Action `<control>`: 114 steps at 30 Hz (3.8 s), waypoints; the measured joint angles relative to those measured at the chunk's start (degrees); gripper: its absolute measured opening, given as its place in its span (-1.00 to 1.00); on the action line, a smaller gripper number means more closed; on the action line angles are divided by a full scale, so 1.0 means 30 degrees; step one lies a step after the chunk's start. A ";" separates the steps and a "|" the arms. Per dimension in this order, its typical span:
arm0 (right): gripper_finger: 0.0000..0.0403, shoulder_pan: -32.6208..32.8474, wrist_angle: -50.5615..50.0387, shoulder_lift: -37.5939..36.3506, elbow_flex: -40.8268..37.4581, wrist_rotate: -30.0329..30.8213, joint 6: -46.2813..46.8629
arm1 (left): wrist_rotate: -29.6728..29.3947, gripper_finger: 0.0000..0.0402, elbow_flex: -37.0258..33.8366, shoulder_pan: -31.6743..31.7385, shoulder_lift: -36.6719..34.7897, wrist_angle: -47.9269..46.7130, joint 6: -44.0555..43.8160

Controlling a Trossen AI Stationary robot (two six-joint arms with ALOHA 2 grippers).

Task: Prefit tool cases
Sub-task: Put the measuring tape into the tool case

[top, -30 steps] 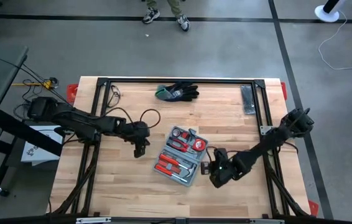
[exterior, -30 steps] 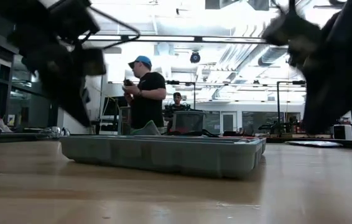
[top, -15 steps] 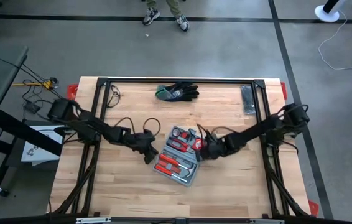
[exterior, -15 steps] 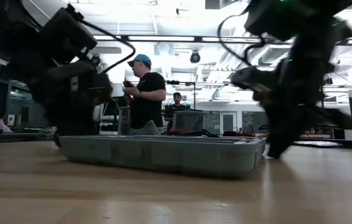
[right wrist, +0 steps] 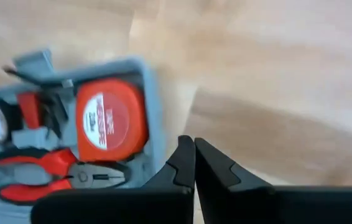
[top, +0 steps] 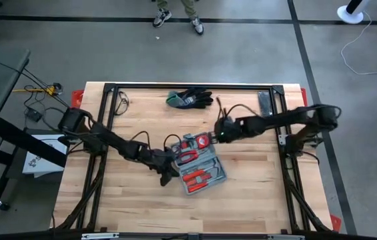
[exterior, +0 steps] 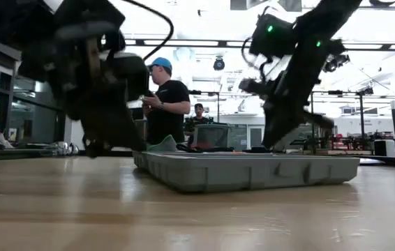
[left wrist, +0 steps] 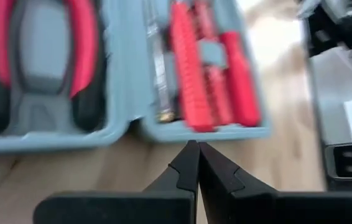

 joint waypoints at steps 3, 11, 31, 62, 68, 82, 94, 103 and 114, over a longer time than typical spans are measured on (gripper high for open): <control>-1.00 -0.0261 -0.1881 -0.2135 0.0000 0.0934 -0.0451 | 0.0062 -1.00 0.0021 0.0035 -0.1190 -0.0751 0.0508; -1.00 0.2248 -0.4935 -0.6890 0.0015 0.2001 0.0952 | -0.1048 -1.00 0.0014 0.2001 -0.4943 -0.3617 0.4017; -1.00 1.1383 -0.2616 -0.2858 0.0015 0.6278 1.2671 | 0.8560 -0.77 0.3299 1.3055 0.0059 -0.6852 0.7524; -1.00 1.2130 -0.2202 -0.2320 0.0015 0.6124 1.4488 | 1.0020 -0.97 0.4593 1.3062 0.3045 -0.5438 0.7194; -1.00 1.2142 -0.1681 -0.2310 0.0015 0.2969 1.3166 | 1.0046 -0.99 0.4560 1.3158 0.1574 -0.5559 0.7228; -1.00 1.2061 0.3572 0.1785 0.0015 -0.0320 1.1550 | 1.0211 -1.00 0.4560 1.1085 -0.0490 -0.5578 0.6400; -1.00 1.1947 0.8624 0.4470 0.0087 -0.0345 1.2178 | 1.0986 -1.00 0.4662 0.8270 -0.0792 -0.2970 0.3598; -1.00 1.1685 0.8267 0.4603 -0.0041 0.2224 1.2673 | 1.0976 -1.00 0.4656 0.5284 -0.0964 -0.2732 0.2644; -1.00 1.1535 0.8409 0.4578 -0.0015 0.2225 1.2302 | 0.8281 -0.97 0.4606 0.2405 0.1365 -0.4356 0.4051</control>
